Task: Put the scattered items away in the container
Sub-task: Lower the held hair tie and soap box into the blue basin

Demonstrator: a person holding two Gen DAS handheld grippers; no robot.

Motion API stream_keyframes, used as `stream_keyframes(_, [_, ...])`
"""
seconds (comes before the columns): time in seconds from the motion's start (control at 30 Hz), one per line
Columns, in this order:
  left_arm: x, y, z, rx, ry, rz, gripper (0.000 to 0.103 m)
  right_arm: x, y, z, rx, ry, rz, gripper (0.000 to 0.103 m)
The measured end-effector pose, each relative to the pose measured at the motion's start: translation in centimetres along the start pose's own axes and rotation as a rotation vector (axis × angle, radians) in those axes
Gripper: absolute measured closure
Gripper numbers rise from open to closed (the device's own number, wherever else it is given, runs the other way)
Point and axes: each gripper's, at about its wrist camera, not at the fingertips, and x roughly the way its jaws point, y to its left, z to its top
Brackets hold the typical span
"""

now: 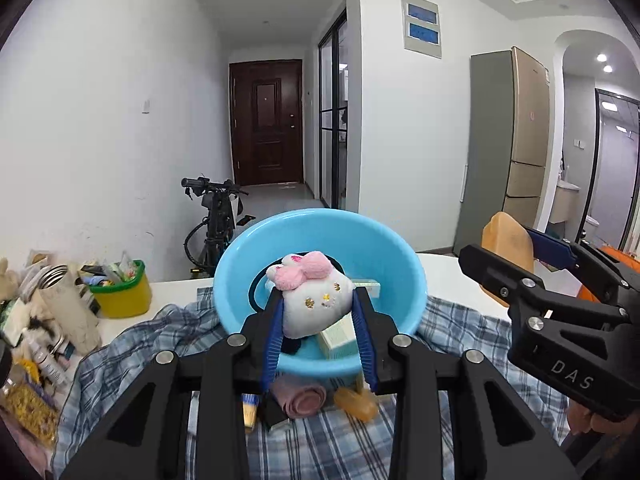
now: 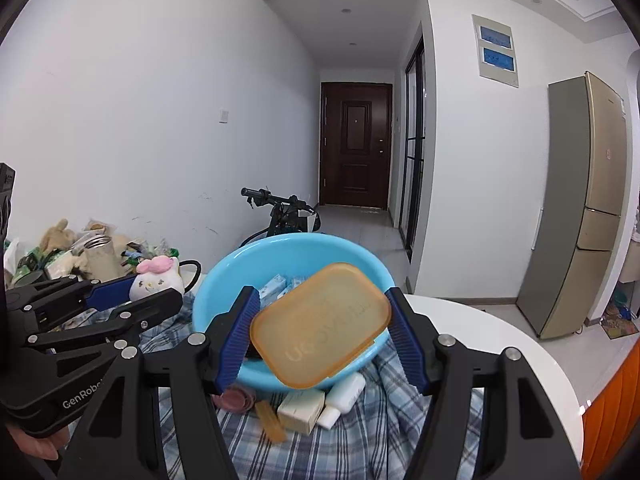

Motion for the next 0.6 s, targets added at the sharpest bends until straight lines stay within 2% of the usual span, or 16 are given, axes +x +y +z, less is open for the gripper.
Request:
stream_keyframes(0.27, [5.6,1.8,2.7,-0.021,0.032,0.001,0.069,5.0,-0.6,1.9,-0.014,0.009,-0.008,0.04])
stream_keyframes(0.6, [14.1,4.4,5.3,-0.019,0.041,0.044,0.069,12.7,-1.3,3.8,-0.018,0.041,-0.013,0.04])
